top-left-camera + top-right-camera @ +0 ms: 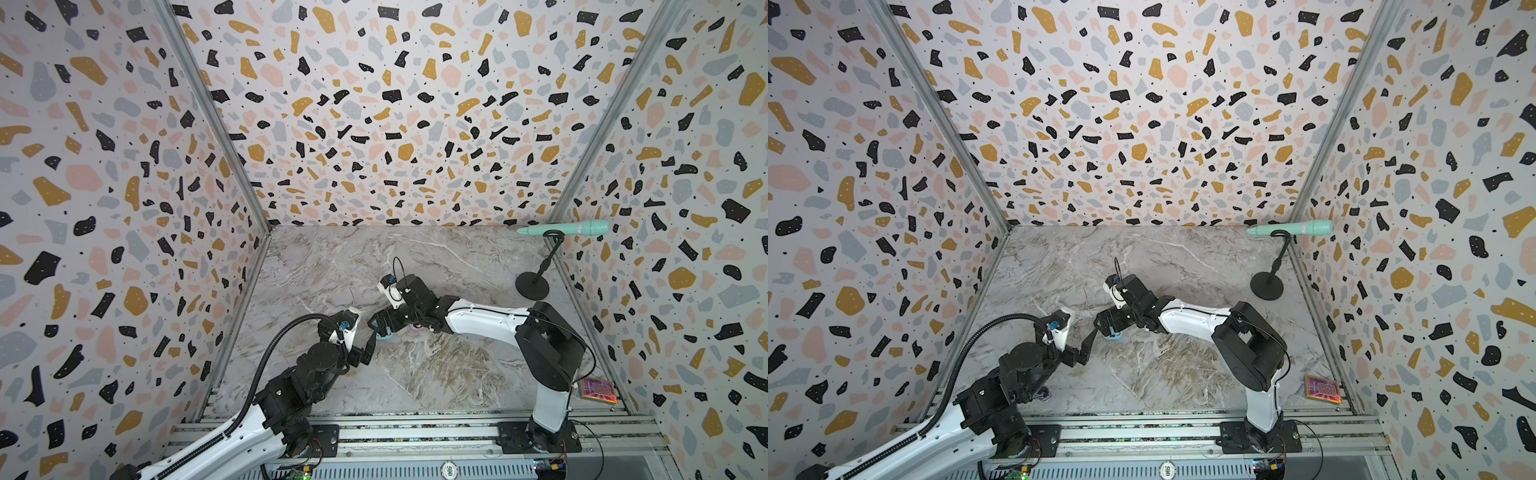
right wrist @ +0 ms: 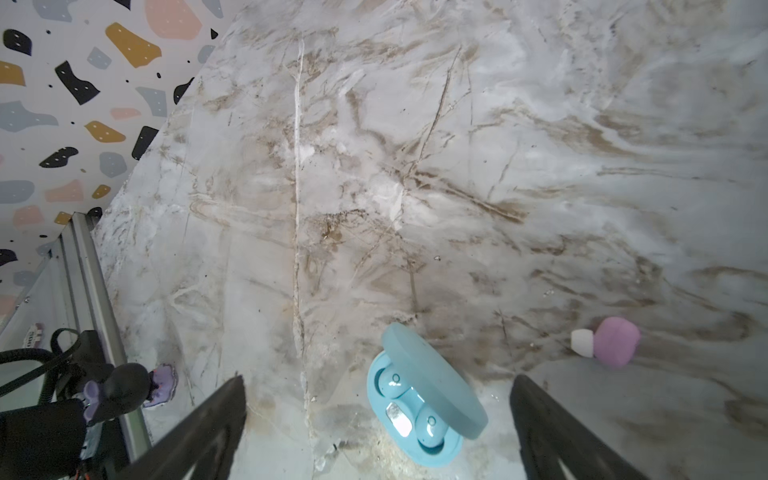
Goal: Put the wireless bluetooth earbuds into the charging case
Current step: 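Push the light-blue case lid down shut with the right gripper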
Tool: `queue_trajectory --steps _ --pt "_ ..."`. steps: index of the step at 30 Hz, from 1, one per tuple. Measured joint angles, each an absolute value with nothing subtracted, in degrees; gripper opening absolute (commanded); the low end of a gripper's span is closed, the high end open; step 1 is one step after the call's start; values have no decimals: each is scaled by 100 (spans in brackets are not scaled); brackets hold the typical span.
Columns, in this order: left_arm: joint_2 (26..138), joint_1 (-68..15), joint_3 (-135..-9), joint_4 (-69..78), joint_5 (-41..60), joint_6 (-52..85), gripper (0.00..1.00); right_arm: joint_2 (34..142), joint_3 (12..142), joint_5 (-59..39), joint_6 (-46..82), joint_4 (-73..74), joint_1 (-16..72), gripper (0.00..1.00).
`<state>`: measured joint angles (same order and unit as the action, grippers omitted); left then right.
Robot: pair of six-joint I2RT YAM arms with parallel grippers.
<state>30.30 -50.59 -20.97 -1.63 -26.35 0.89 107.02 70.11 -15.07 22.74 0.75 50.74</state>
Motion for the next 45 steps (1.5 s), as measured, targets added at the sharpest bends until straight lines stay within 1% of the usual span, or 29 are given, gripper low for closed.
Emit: queue_trajectory --steps 9,24,45 --pt "3046 -5059 -2097 -156 -2845 89 100 10857 7126 -1732 2261 60 5035 100" --pt "3065 -5059 -2097 -123 -2904 86 100 10989 7185 -2021 2300 69 5035 100" --pt "3061 -5059 -2091 -119 -2904 84 100 11061 7179 -2152 2510 220 5035 99"
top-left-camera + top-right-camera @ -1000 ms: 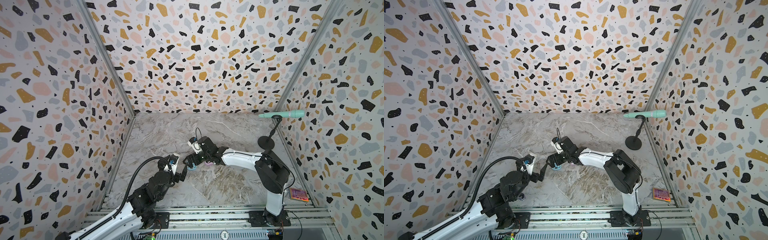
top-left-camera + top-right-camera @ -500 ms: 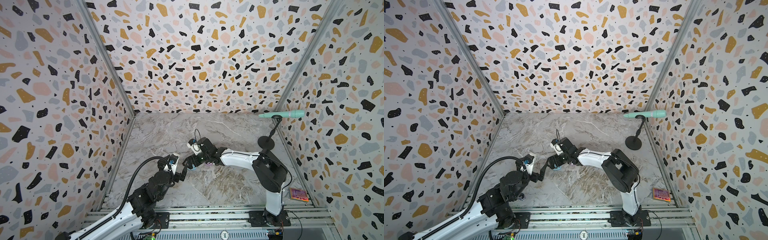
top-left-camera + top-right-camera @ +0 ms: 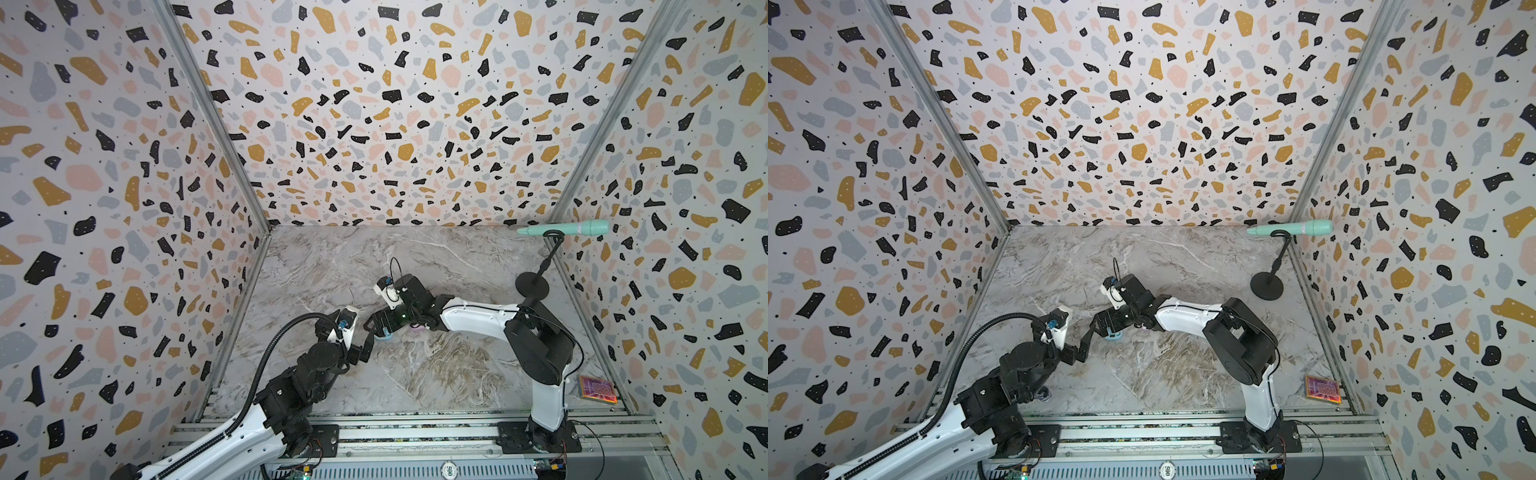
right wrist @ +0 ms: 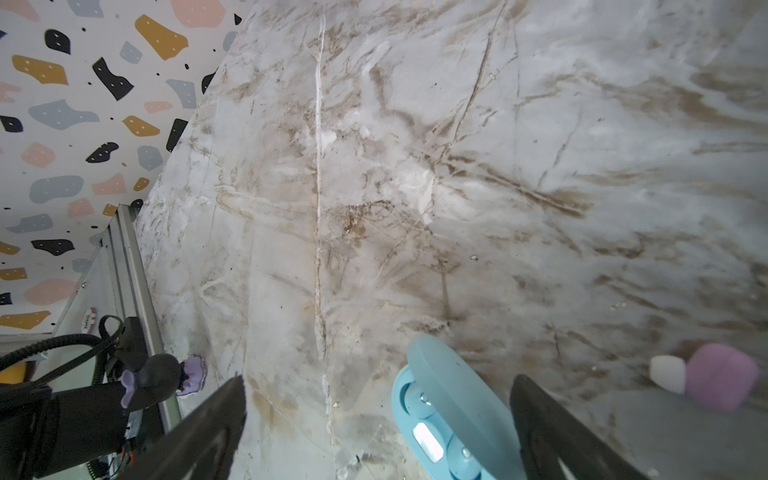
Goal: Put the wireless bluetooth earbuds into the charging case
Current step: 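Push the light-blue case lid down shut with the right gripper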
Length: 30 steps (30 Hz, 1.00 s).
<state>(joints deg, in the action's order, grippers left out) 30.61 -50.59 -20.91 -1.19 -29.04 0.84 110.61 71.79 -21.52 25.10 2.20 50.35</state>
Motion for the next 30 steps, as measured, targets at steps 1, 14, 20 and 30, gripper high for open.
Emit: queue_trajectory --steps 1,14,20,30 --pt "3059 -5059 -2091 -119 -2904 86 100 11061 7177 -2152 2523 222 5035 99" --pt "3059 -5059 -2091 -119 -2904 84 100 11056 7070 -2169 2604 336 5037 99" --pt "3059 -5059 -2088 -119 -2904 84 100 11052 7035 -2169 2650 349 5057 99" --pt "3055 -5057 -2084 -117 -2902 84 100 11006 7000 -2167 2685 351 5094 99"
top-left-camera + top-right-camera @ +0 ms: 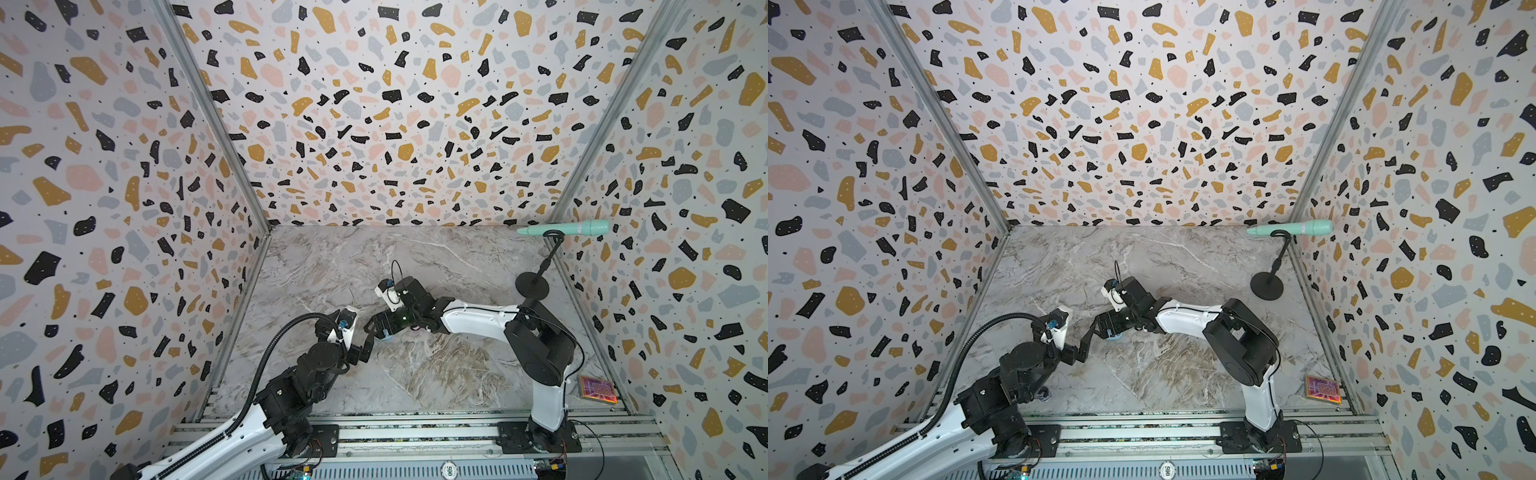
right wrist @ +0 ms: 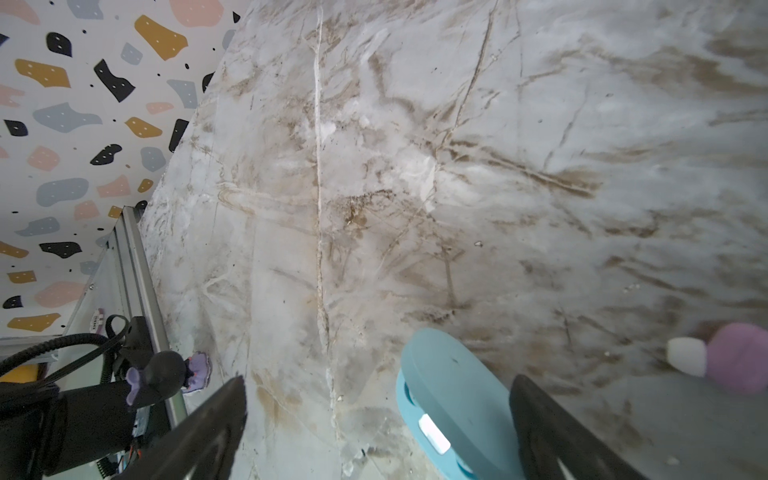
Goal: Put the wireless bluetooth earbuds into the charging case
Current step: 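Push the light-blue case lid down shut with the right gripper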
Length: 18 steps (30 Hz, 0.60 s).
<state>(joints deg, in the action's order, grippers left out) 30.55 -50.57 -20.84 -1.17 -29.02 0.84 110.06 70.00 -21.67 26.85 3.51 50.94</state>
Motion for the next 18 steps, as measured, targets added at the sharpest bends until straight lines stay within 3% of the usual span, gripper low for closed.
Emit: queue_trajectory --steps 18 --pt "3050 -5059 -2060 -117 -2902 84 100 10812 6853 -2161 2777 416 5179 99"
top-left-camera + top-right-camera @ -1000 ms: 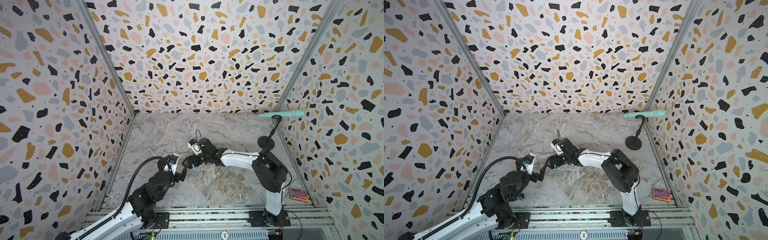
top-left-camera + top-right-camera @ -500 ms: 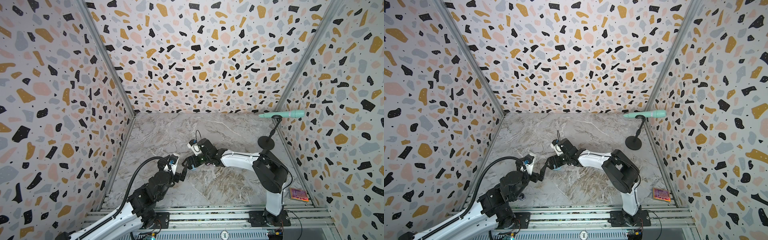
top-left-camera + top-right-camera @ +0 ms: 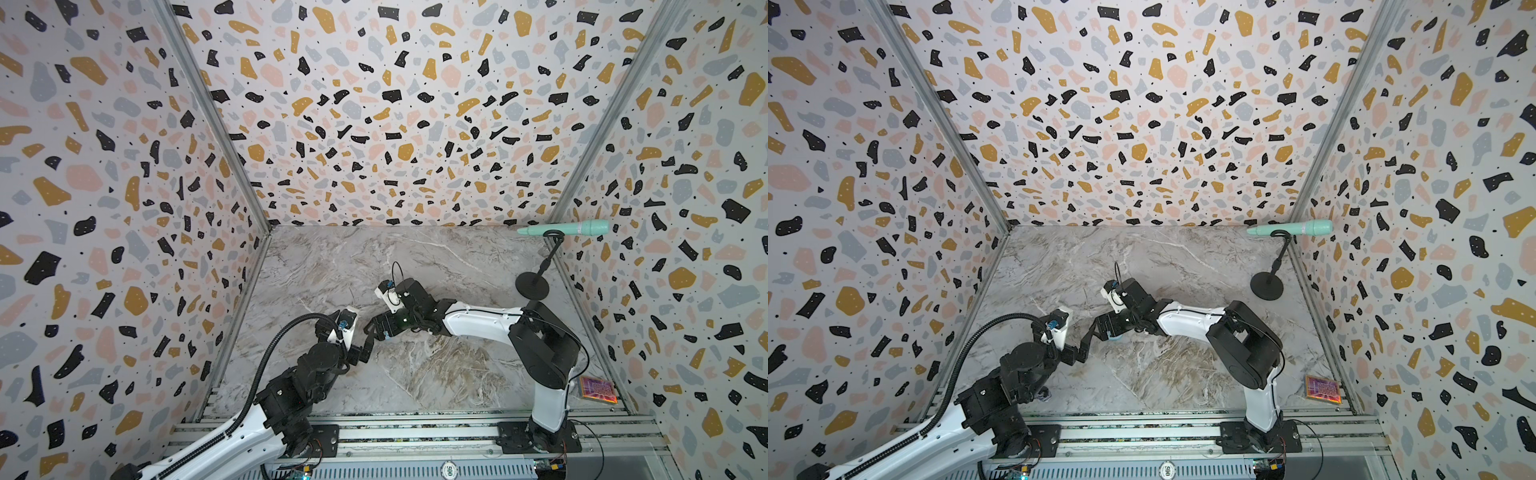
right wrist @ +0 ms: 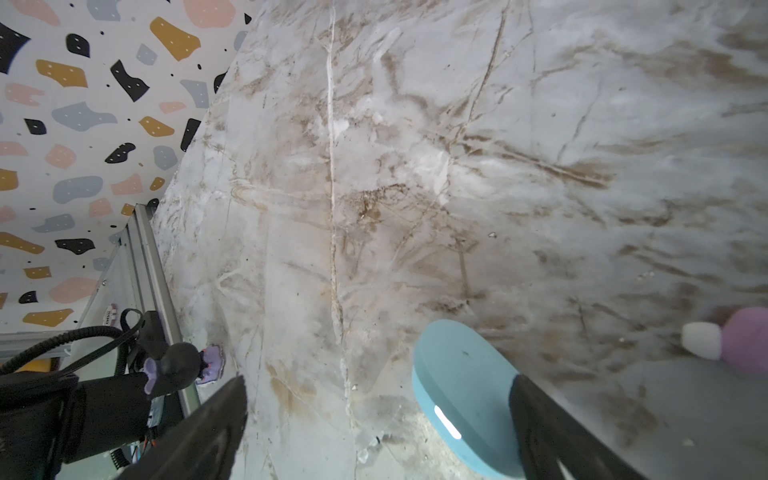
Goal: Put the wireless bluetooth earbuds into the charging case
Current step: 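Push the light-blue case lid down shut with the right gripper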
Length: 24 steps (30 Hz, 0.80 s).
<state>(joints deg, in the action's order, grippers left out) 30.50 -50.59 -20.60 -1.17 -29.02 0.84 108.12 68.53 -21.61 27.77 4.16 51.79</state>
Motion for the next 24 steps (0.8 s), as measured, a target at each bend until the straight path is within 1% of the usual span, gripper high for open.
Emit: queue_trajectory --steps 15,20,24 --pt "3048 -5057 -2060 -117 -2902 84 100 10722 6654 -2141 2842 480 5262 99" --pt "3048 -5057 -2060 -117 -2899 84 100 10481 6560 -2073 2867 462 5315 100" --pt "3048 -5057 -2060 -117 -2902 86 100 10123 6525 -1846 2930 414 5328 99"
